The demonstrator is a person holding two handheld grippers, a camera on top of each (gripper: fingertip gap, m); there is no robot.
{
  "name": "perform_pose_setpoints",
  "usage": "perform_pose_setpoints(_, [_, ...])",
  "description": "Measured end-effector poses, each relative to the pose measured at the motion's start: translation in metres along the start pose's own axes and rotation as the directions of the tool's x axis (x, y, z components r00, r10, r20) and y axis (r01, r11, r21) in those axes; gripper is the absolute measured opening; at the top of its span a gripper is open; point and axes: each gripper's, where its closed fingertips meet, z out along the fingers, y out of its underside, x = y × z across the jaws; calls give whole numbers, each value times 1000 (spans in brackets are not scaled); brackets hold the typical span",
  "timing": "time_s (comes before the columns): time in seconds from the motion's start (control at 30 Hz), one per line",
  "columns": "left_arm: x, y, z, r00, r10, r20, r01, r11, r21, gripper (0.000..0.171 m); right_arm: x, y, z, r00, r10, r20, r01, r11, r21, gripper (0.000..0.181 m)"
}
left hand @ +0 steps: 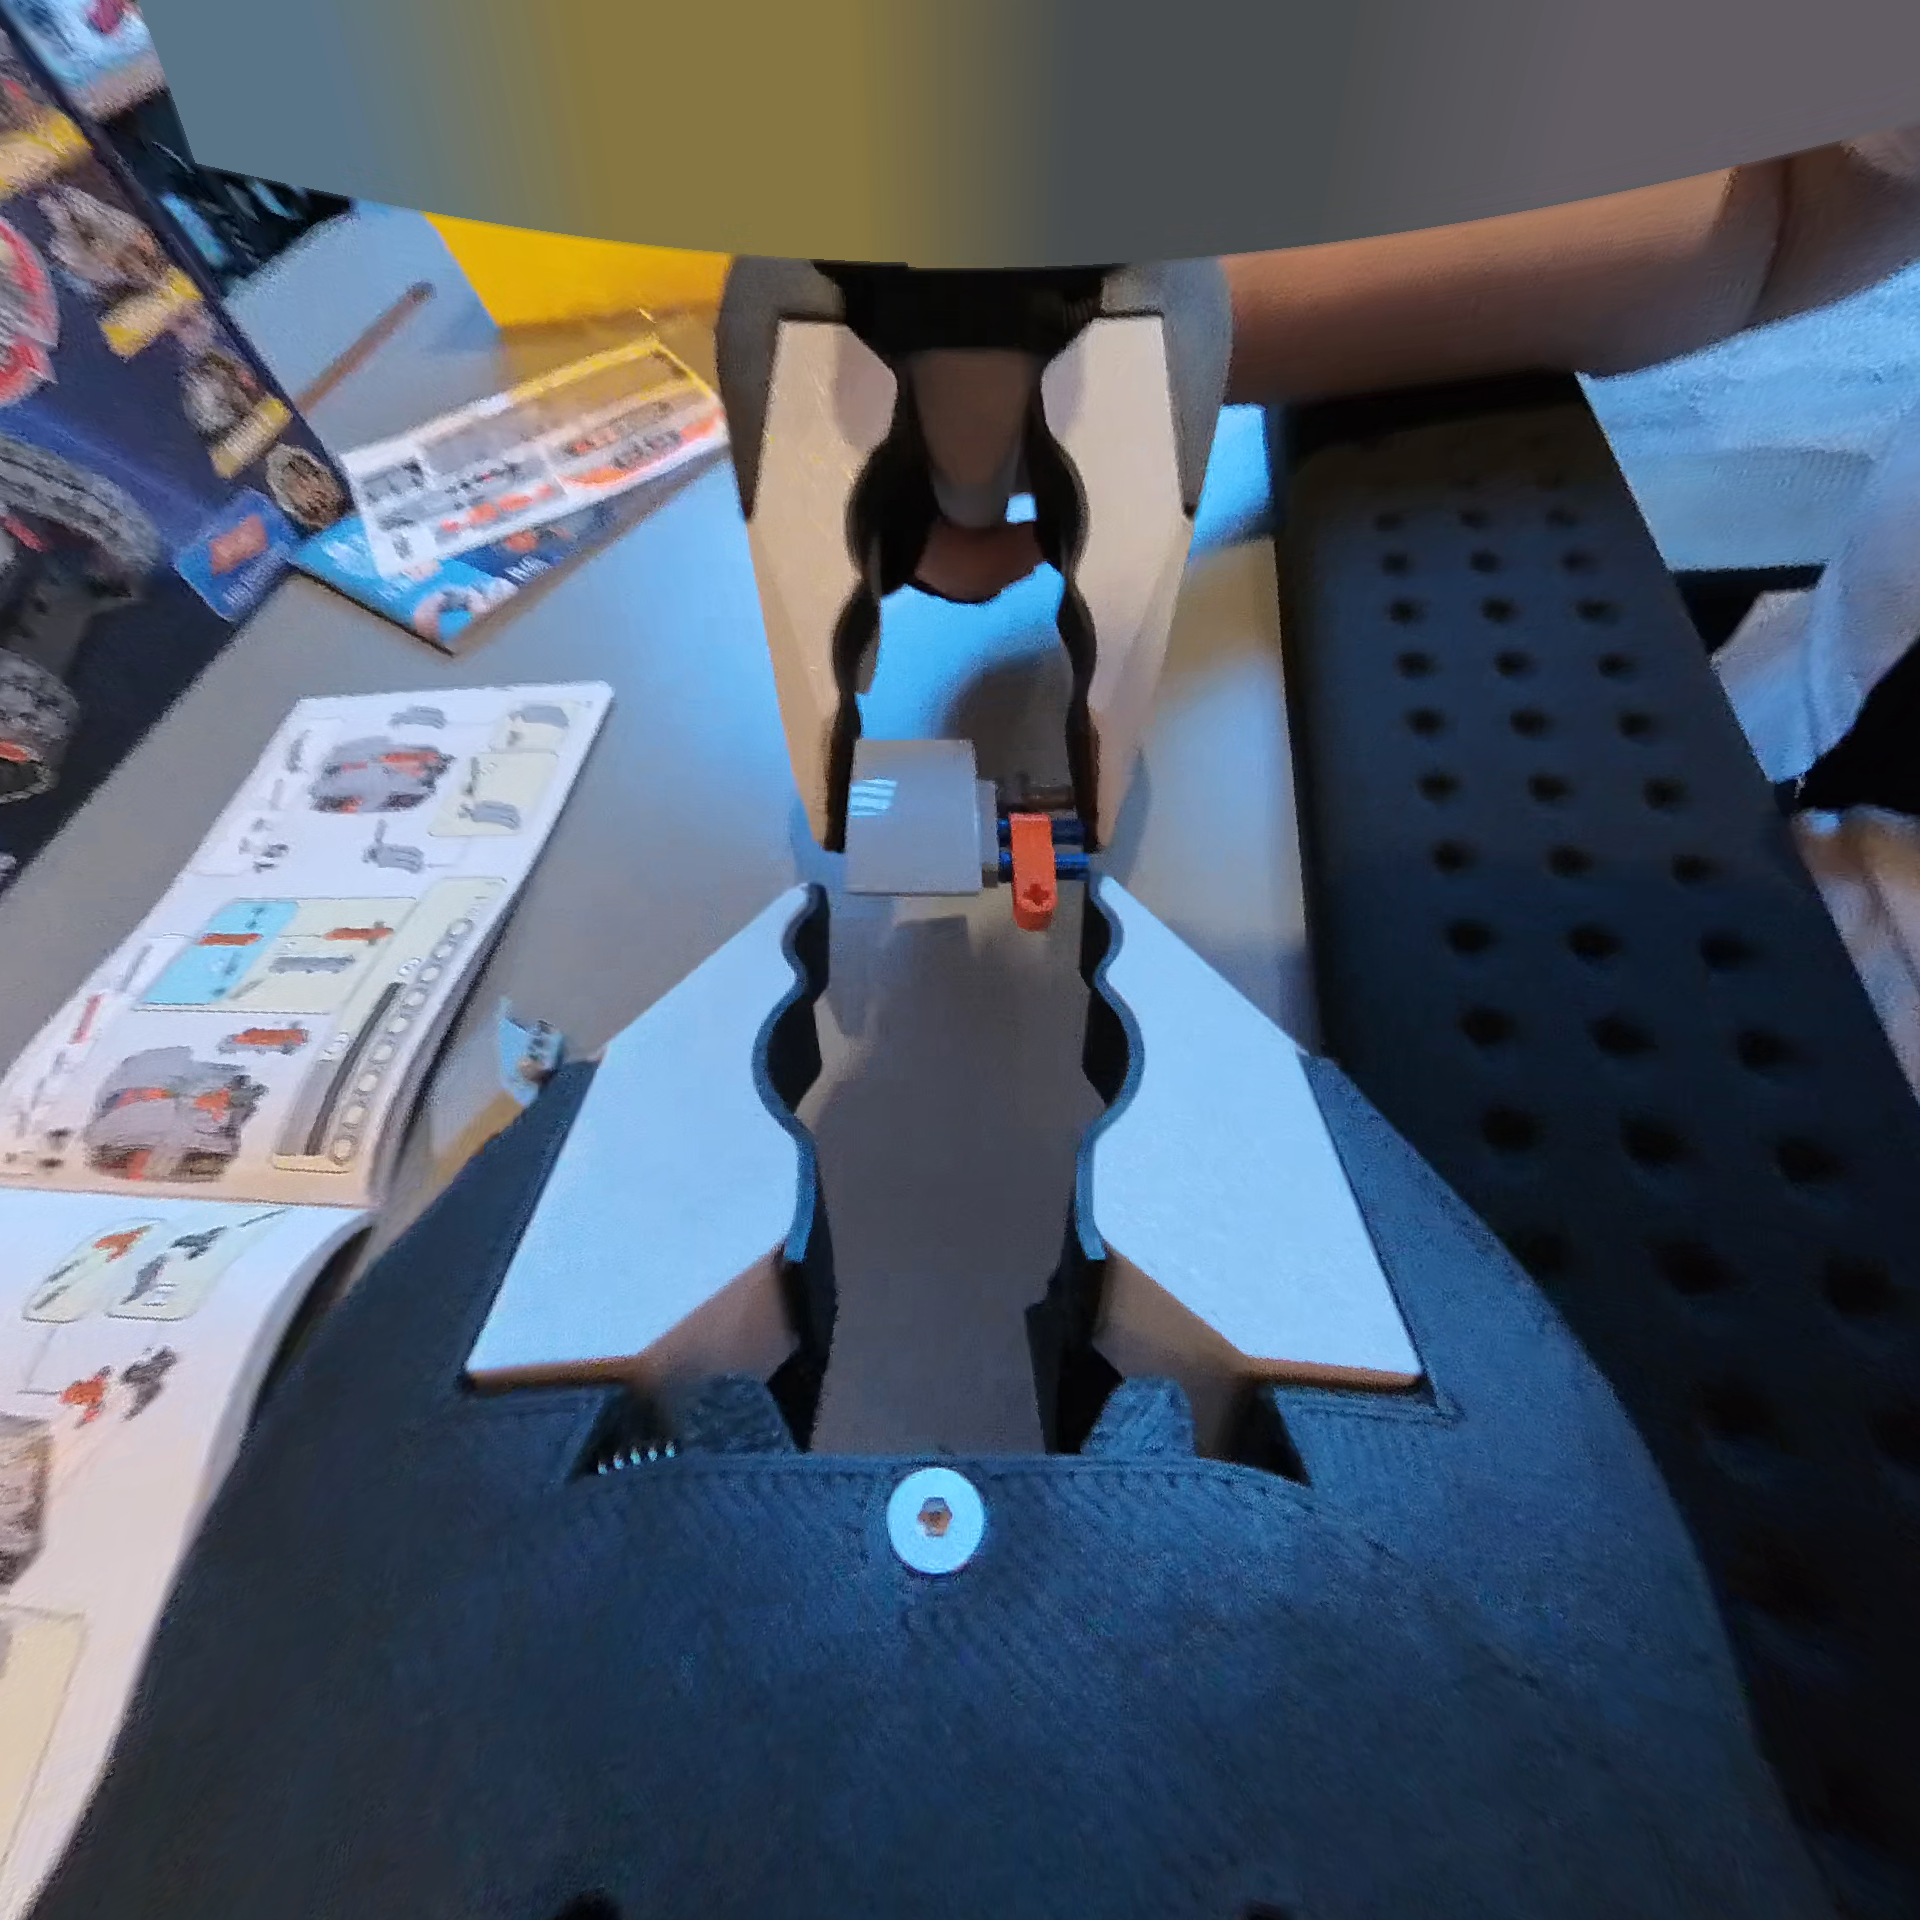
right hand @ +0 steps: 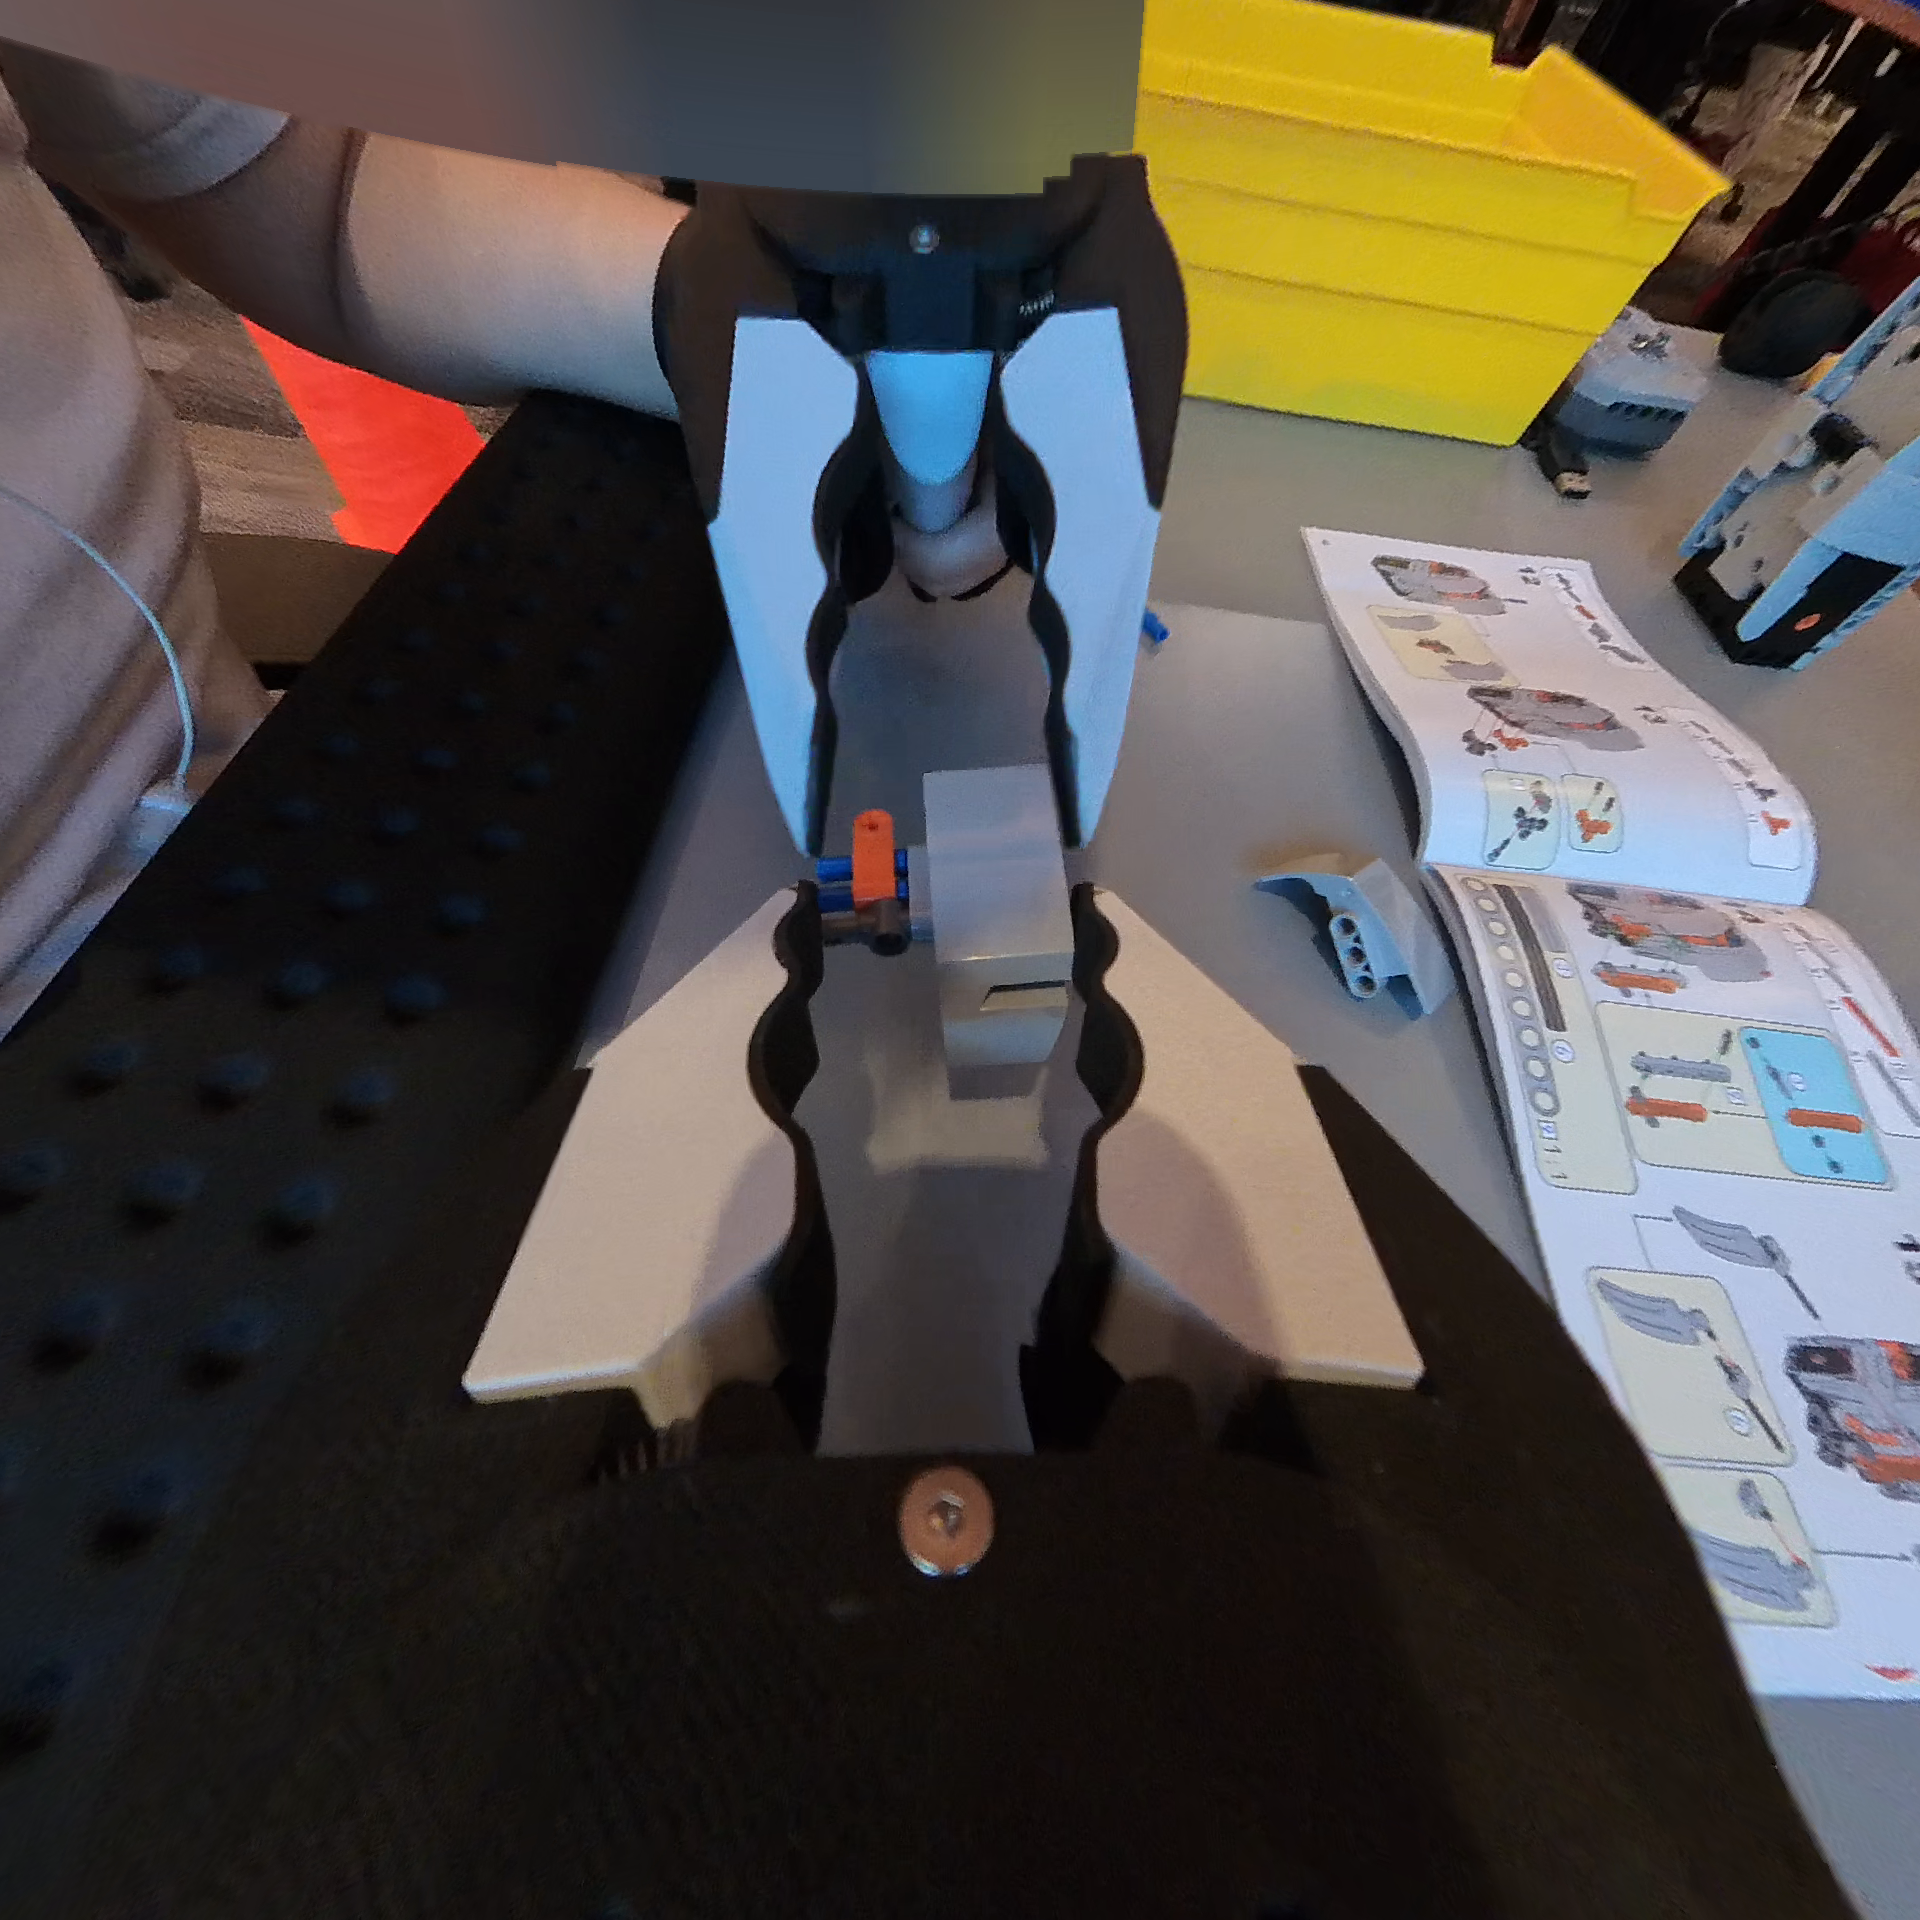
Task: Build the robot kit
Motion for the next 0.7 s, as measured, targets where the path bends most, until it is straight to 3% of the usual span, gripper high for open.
perform_pose_setpoints(0.3, [2,5,2,1000,17,-16,-17,999,-30,38,-3,8,7,998,43,40,-42,999,-19,48])
perform_pose_setpoints(0.7, [-8,2,-2,988,-147,-43,148,989,7,37,8,4,4,999,20,-28,-20,1000,21,50])
